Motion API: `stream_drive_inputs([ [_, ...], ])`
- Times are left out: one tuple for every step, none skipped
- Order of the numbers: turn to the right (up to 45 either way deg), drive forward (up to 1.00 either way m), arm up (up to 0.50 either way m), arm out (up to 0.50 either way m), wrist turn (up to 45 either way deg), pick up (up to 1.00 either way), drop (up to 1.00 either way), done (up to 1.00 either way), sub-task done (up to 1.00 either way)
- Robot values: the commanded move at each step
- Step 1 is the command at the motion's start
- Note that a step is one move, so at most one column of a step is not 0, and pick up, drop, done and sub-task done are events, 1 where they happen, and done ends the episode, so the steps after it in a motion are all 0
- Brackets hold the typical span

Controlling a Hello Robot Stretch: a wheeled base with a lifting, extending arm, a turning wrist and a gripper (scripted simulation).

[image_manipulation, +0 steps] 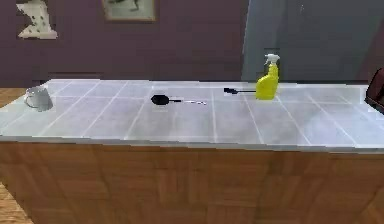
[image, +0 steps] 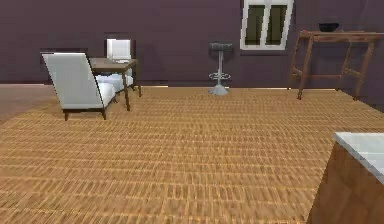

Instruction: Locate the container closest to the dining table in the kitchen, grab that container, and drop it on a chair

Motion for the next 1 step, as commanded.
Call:
stream_drive_inputs([
  [-33.0,0.0,0.0,0.0,0.0,0.0,0.0,0.0,0.0],
])
